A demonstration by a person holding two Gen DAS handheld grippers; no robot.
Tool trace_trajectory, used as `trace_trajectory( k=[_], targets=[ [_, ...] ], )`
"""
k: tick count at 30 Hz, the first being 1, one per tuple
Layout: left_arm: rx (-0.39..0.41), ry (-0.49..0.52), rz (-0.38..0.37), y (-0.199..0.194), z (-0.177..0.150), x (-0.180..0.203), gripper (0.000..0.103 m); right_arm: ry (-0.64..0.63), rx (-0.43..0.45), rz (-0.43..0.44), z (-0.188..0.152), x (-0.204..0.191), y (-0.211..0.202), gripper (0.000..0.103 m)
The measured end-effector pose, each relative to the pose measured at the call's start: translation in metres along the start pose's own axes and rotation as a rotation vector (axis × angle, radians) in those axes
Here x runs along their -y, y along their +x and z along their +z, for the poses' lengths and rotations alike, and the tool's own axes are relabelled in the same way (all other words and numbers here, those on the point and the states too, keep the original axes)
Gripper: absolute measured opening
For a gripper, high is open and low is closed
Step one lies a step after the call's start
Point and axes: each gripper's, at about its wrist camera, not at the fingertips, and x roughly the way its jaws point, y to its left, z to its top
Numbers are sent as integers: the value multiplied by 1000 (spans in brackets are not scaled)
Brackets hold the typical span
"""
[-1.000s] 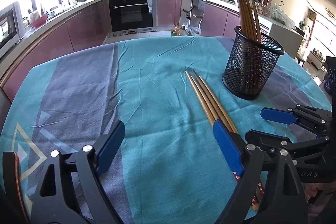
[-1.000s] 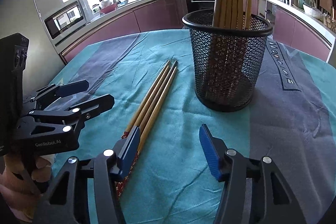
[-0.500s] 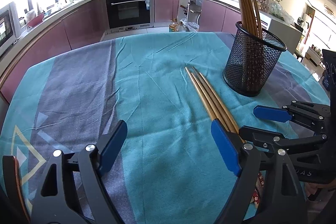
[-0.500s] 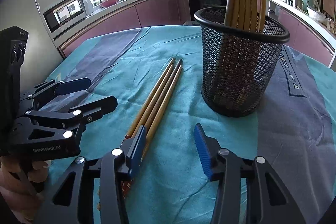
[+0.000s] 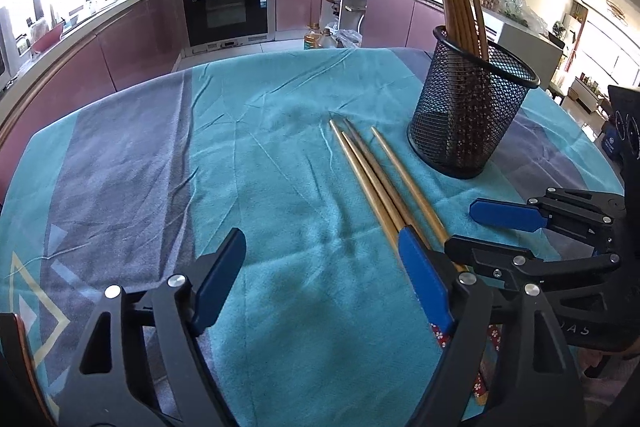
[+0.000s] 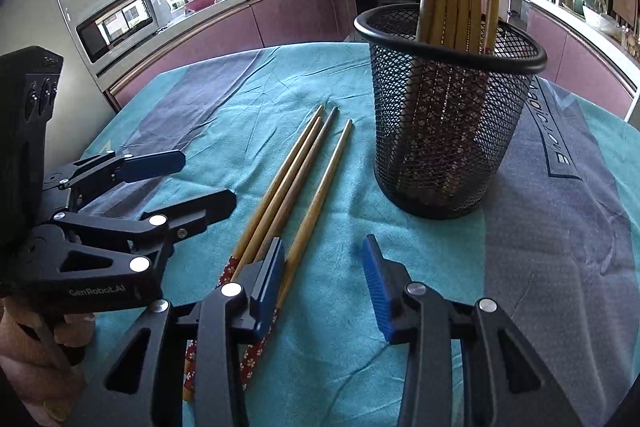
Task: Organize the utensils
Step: 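Move both open grippers back over the remaining loose chopsticks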
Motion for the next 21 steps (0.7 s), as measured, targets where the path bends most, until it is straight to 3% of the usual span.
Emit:
trace_trajectory(
  k=[13, 21],
  targets=[
    [-51, 5, -19, 20, 3, 6, 75, 10, 7, 20, -4, 7, -5, 38],
    [-57, -28, -28, 17, 2, -4, 57, -4, 7, 7, -5, 5, -5, 38]
  ],
)
